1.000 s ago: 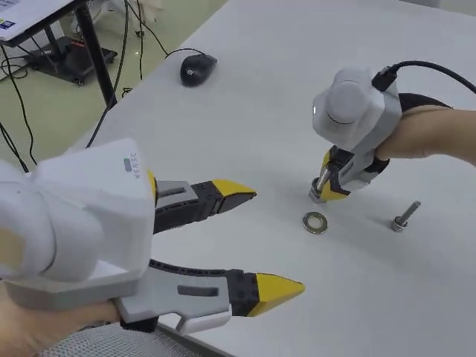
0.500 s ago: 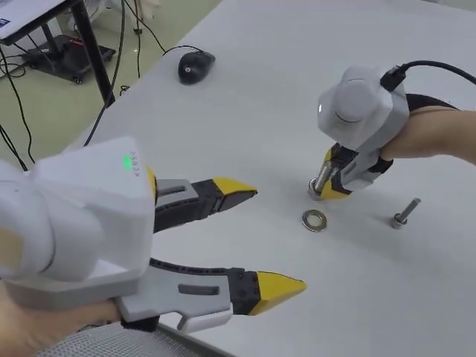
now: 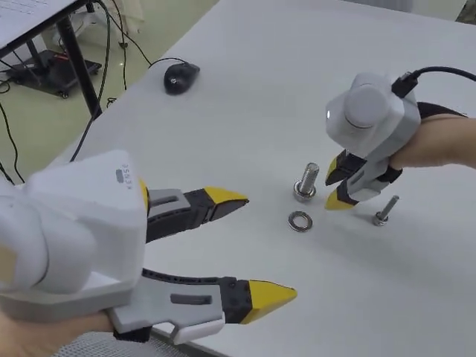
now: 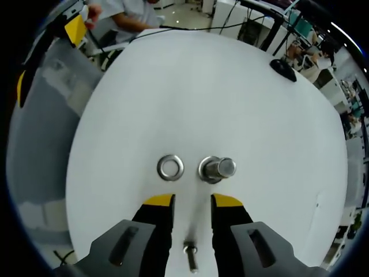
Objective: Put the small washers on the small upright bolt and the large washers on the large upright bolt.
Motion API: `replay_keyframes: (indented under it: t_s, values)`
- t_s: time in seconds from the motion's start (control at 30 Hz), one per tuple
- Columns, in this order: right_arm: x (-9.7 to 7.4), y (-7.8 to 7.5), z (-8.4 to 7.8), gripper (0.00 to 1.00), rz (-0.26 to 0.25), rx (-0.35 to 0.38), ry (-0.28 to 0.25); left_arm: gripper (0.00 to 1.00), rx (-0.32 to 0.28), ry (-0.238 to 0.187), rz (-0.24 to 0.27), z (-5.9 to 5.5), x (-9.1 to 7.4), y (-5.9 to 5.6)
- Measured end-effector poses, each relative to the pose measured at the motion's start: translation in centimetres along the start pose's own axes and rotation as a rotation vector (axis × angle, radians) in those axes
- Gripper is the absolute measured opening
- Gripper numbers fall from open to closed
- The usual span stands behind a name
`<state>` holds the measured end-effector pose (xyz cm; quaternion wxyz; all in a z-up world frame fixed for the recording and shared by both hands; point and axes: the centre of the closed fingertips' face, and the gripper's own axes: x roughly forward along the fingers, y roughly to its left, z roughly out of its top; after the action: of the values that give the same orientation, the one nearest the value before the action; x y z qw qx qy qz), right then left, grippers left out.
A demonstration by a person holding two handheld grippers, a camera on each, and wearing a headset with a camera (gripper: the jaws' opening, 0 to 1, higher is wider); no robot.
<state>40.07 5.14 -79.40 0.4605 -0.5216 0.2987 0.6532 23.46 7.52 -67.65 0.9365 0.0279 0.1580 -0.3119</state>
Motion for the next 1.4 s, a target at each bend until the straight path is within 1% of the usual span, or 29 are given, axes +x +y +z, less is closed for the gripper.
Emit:
replay_keyframes:
  t_s: [0.03, 0.07, 0.17, 0.33, 0.5, 0.67, 0.7, 0.77, 0.87, 0.97, 1.13, 1.23, 1.4]
  values:
    - [0.1, 0.2, -0.1, 0.26, 0.004, 0.002, 0.000, 0.59, 0.002, 0.002, -0.001, 0.0, 0.0, 0.0]
    - [0.3, 0.0, -0.2, 0.26, 0.011, 0.001, -0.001, 0.59, 0.006, 0.002, 0.000, 0.1, 0.0, -0.1]
    - [0.6, 0.8, -0.2, 0.26, 0.021, 0.005, -0.001, 0.59, 0.009, -0.008, 0.004, 0.4, -0.1, 0.0]
    - [1.1, 2.1, 0.4, 0.26, 0.036, 0.008, -0.005, 0.59, 0.013, -0.010, 0.003, 0.5, -0.1, -0.1]
    - [2.0, 2.6, 0.9, 0.27, 0.052, 0.014, -0.015, 0.59, 0.015, -0.007, 0.003, 0.4, -0.1, 0.0]
    - [2.8, 2.5, 1.5, 0.28, 0.061, 0.007, -0.020, 0.59, 0.012, -0.013, 0.008, 0.5, -0.3, 0.2]
    - [2.9, 2.6, 1.7, 0.28, 0.070, 0.009, -0.026, 0.59, 0.011, -0.015, 0.008, 0.5, -0.3, 0.3]
    - [3.1, 2.4, 1.7, 0.29, 0.066, 0.007, -0.023, 0.59, 0.005, -0.023, 0.007, 0.7, -0.3, 0.4]
    - [3.4, 2.3, 1.9, 0.30, 0.068, 0.008, -0.022, 0.59, 0.006, -0.016, 0.008, 0.5, -0.2, 0.6]
    - [3.7, 2.3, 2.0, 0.31, 0.073, 0.008, -0.019, 0.59, 0.002, -0.020, 0.006, 0.5, -0.2, 0.6]
    - [3.9, 2.4, 2.6, 0.32, 0.080, 0.008, -0.029, 0.59, 0.000, -0.021, 0.007, 0.5, -0.1, 0.8]
    - [4.0, 2.4, 2.7, 0.32, 0.089, 0.011, -0.024, 0.59, -0.001, -0.022, 0.008, 0.6, -0.2, 0.9]
    - [3.9, 2.5, 2.7, 0.32, 0.089, 0.011, -0.019, 0.59, -0.002, -0.023, 0.009, 0.5, -0.2, 1.0]
